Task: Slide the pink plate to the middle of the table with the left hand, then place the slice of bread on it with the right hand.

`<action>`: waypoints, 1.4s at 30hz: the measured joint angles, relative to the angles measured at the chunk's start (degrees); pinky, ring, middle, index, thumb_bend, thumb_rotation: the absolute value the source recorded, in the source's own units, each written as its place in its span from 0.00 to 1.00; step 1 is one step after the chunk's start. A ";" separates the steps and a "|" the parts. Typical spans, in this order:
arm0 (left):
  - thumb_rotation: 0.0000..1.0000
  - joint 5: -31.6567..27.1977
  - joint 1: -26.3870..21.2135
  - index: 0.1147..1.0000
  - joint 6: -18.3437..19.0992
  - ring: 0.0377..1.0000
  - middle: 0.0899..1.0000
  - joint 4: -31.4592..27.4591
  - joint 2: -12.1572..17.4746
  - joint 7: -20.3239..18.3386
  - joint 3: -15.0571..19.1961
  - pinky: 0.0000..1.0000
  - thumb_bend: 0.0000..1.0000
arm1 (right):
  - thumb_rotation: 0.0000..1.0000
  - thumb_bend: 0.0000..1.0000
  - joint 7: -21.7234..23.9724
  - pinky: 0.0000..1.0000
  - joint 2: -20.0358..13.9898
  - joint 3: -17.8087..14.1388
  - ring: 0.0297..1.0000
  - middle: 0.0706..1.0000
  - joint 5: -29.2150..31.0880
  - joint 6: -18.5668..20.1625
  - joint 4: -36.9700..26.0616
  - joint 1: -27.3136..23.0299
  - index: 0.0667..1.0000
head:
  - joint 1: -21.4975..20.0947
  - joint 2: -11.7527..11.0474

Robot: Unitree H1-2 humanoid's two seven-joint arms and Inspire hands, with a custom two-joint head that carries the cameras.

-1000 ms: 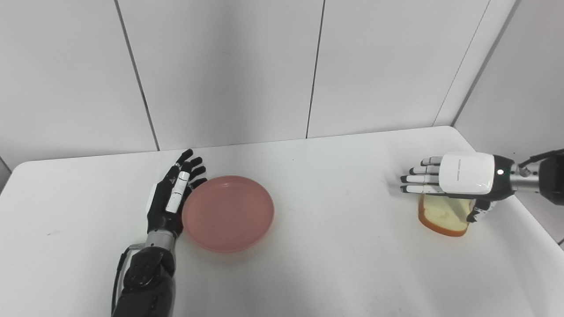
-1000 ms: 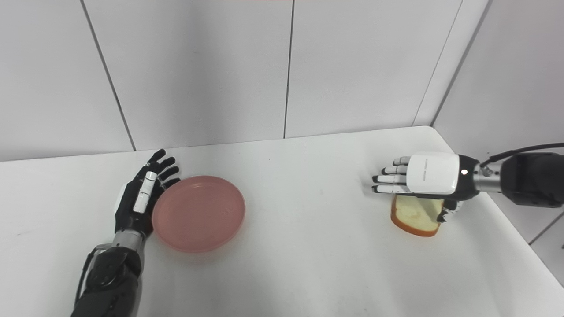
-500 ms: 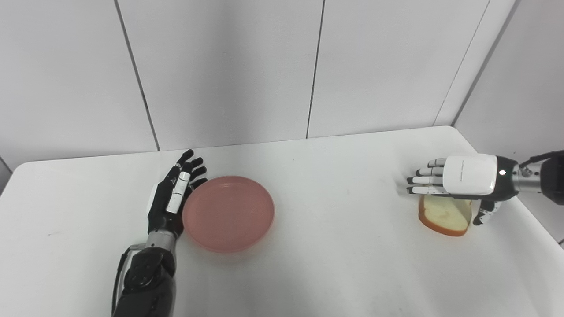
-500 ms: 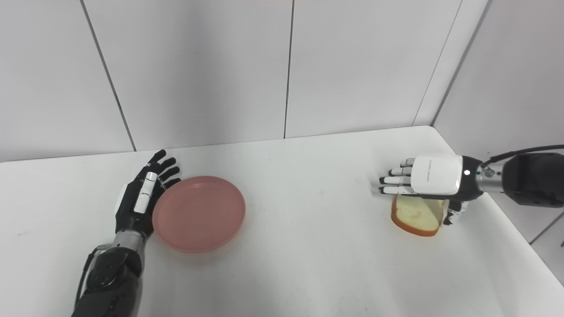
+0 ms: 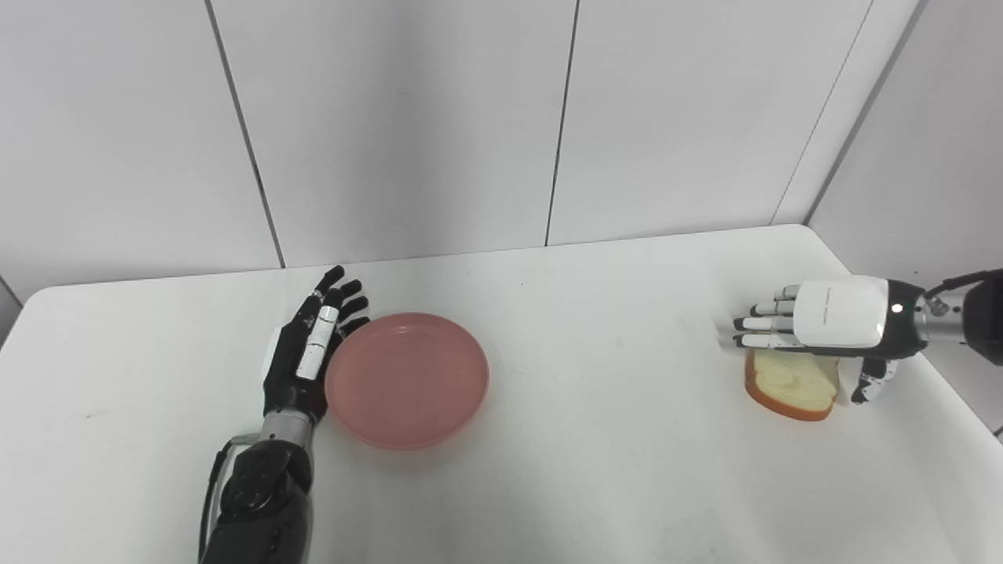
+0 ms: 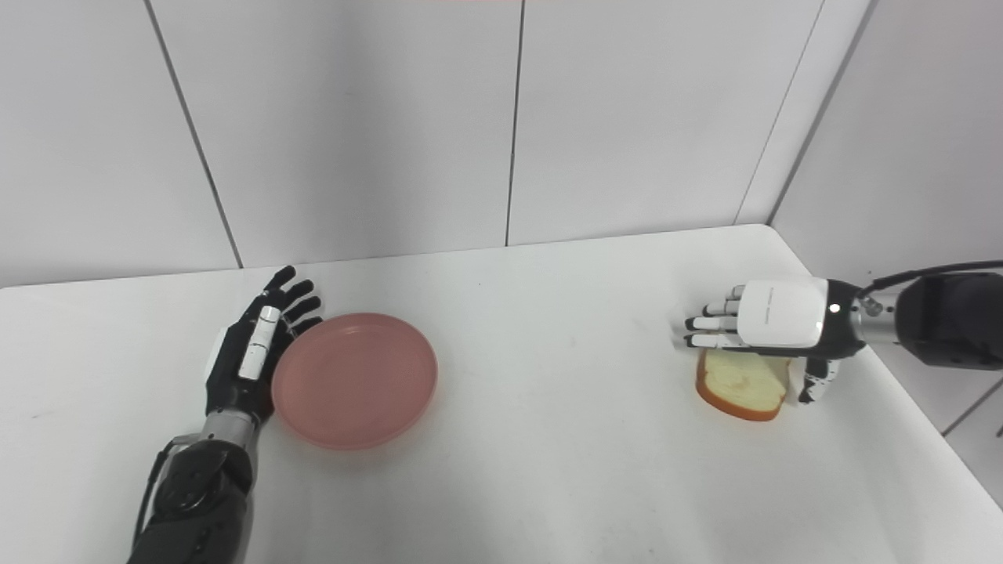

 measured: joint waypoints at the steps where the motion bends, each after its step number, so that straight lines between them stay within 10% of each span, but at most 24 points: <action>1: 0.73 0.02 0.04 0.83 0.03 0.79 0.81 -0.07 0.00 0.00 -0.02 0.72 0.80 | 0.39 1.00 0.62 0.82 0.10 -0.09 0.91 1.00 0.06 0.00 -0.03 0.04 1.00 | 0.00 0.00; 23: 0.72 0.03 1.90 0.82 1.84 0.80 0.82 -3.49 0.09 -0.08 -0.26 0.73 0.80 | 0.42 1.00 -5.03 0.81 2.79 -3.72 0.87 0.96 -3.46 0.00 4.11 4.90 0.95 | 0.97 1.05; 42: 0.74 0.28 2.27 0.82 2.04 0.79 0.81 -3.99 0.13 0.14 -0.95 0.71 0.81 | 0.16 0.90 -4.72 0.67 3.89 -5.28 0.70 0.74 -1.12 0.00 4.02 5.85 0.72 | 1.67 1.49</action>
